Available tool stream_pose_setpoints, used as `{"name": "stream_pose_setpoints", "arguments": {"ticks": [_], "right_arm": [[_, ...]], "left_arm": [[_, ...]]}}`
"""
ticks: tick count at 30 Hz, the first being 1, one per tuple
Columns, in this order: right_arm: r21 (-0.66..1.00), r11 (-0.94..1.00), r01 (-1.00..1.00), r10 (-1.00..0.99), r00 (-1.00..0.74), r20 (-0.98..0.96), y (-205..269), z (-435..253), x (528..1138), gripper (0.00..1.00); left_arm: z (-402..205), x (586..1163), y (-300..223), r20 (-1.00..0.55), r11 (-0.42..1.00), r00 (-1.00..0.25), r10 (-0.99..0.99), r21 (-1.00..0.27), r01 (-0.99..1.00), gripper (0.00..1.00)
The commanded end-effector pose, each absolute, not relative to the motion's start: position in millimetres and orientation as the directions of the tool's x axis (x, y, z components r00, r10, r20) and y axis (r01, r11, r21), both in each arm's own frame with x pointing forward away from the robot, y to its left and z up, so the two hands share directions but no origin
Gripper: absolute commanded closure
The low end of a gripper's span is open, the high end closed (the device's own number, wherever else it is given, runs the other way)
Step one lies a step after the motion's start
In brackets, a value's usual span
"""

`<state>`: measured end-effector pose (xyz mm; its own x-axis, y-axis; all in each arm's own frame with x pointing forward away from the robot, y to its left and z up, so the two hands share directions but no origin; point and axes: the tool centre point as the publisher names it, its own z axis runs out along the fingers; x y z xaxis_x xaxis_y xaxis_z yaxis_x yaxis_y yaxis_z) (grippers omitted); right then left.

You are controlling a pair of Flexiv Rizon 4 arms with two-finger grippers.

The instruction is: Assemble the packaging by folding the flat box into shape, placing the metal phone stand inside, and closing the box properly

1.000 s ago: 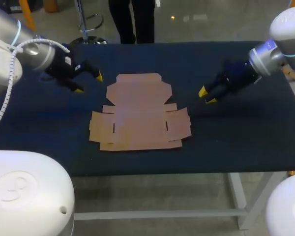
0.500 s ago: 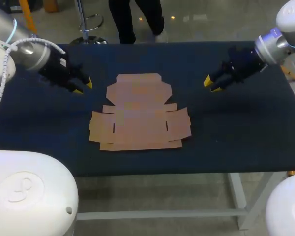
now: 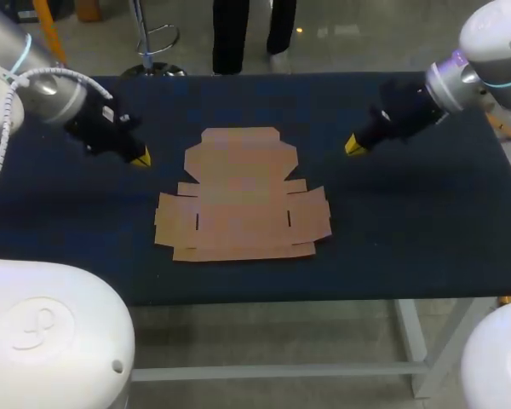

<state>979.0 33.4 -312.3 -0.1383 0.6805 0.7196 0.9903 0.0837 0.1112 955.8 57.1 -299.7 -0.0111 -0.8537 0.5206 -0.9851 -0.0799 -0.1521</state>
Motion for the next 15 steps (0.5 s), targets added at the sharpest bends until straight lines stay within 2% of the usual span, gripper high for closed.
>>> {"name": "stream_pose_setpoints", "arguments": {"ticks": [1,15], "right_arm": [[0.097,0.091,0.991,0.667,-0.133,0.733,40.0,-321.6,983.8,1.0],[0.097,0.091,0.991,0.667,-0.133,0.733,40.0,-321.6,983.8,1.0]], "left_arm": [[-305.2,960.6,53.9,0.527,-0.046,-0.034,-0.849,-0.138,-0.989,1.0],[-305.2,960.6,53.9,0.527,-0.046,-0.034,-0.849,-0.138,-0.989,1.0]]}}
